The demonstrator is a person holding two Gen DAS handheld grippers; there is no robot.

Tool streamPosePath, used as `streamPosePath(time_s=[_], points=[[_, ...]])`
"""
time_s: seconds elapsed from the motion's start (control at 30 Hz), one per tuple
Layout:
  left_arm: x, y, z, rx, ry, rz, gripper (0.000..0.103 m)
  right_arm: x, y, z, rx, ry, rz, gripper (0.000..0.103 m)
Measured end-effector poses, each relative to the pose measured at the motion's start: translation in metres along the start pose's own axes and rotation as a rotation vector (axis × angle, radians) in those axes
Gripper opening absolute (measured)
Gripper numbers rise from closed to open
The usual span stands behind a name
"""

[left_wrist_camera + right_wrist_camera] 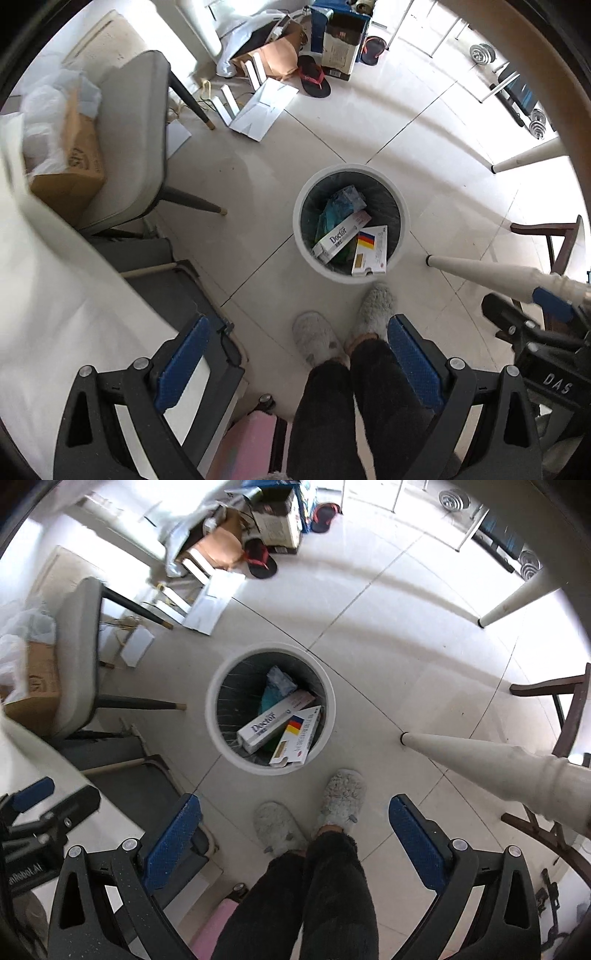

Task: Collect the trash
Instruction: 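Carry both items over the white bin and open both tools to drop them, then grasp the red snack bag with the left tool while the right tool grasps the green-white medicine box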

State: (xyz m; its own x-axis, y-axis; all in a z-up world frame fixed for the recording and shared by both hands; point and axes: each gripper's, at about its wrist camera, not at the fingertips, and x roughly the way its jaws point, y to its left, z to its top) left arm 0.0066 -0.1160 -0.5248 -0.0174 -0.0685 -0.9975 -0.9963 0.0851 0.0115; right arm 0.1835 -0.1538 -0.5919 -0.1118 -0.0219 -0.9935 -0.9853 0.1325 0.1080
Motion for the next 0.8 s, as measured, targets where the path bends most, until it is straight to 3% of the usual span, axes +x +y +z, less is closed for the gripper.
streamPosePath(time_s=[0.5,0.63,0.8], points=[[-0.133,0.022,-0.044,-0.090,-0.089,-0.017,0.098,-0.155,0.020,-0.040,-0.036,-0.031,0.056,0.103],[-0.179,0.016,-0.037,-0.088,-0.160,-0.023,0.098,-0.207,0.015,-0.035,-0.004,-0.072,0.125,0.103],[-0.229,-0.013,0.003,-0.050,-0.251,-0.025,0.099,-0.272,-0.025,-0.008,0.150,-0.156,0.231,0.103]])
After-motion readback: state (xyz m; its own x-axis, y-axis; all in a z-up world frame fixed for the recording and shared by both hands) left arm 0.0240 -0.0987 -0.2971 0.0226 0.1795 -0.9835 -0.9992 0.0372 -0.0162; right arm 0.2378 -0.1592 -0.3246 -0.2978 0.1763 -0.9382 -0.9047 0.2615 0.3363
